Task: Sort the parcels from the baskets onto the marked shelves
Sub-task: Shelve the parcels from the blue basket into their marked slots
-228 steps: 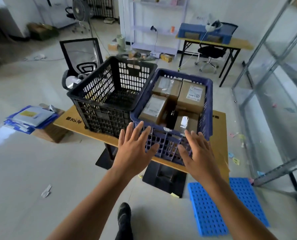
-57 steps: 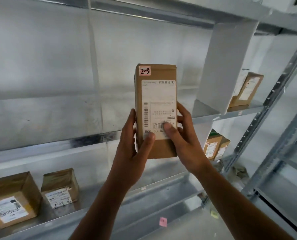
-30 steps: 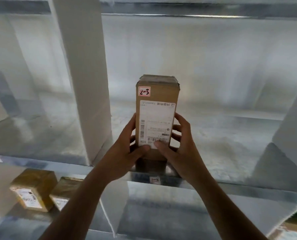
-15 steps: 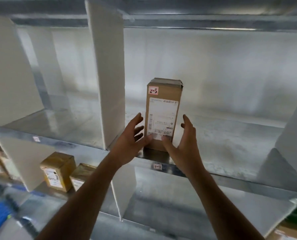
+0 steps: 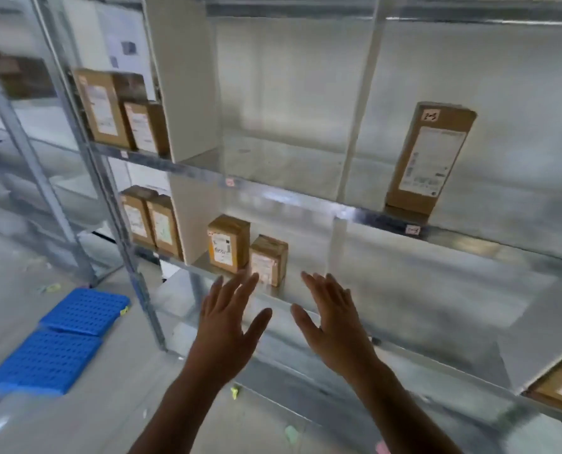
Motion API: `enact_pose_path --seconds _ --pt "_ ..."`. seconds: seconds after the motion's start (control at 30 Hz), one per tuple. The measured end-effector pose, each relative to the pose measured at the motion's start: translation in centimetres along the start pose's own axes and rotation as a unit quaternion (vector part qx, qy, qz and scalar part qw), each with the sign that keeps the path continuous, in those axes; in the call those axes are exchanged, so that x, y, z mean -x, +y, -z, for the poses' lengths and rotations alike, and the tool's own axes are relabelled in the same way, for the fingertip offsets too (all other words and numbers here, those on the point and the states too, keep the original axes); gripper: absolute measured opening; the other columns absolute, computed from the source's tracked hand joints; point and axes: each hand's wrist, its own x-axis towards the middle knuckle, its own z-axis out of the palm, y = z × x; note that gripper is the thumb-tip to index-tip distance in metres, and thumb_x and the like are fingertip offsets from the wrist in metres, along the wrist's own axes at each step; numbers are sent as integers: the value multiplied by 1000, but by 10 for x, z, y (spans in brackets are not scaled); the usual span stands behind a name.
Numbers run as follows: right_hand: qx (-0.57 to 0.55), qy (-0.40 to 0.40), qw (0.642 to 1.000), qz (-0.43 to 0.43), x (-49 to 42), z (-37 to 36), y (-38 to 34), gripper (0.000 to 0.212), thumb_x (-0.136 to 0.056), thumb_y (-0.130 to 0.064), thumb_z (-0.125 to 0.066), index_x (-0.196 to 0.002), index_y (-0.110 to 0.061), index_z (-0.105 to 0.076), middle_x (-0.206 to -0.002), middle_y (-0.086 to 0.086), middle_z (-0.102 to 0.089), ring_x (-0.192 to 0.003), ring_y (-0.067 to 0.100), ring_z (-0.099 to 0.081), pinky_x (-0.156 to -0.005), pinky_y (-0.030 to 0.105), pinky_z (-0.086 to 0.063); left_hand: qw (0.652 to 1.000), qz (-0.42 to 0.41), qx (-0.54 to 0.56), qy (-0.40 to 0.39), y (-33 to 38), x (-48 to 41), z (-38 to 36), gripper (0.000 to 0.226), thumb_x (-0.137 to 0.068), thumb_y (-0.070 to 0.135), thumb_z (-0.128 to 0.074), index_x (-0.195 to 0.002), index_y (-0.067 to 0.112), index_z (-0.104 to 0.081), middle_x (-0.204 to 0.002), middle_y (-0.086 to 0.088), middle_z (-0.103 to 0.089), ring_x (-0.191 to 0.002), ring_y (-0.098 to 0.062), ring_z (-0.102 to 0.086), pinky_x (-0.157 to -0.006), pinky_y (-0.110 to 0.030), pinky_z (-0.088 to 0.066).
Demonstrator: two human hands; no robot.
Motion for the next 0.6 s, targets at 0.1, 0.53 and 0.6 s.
enact_pose_path --seconds 0.1,0.53,0.6 --pt "-27 -103 994 37 44 -71 -58 77 -93 -81 -11 -161 -45 -13 -173 -10 -16 -161 13 -3 -129 41 2 992 122 -45 1 -62 100 39 76 -88 76 -32 -157 44 -28 -168 11 -20 -158 -24 -5 -127 -54 -13" --pt "-22 -358 905 228 86 -287 -290 66 -105 -54 -44 -164 -33 -25 -171 1 -26 -161 23 -9 -129 50 -8 870 465 -113 121 -244 299 178 64 -100 62 -42 -159 40 -27 -171 9 -14 -158 -28 -2 -126 -52 -1" --pt "-34 -388 886 251 79 -321 -318 65 -105 -53 -43 -164 -32 -24 -171 2 -25 -161 23 -7 -129 51 -7 848 496 -128 135 -269 313 195 65 -100 63 -40 -159 41 -26 -170 10 -15 -158 -28 0 -126 -53 1"
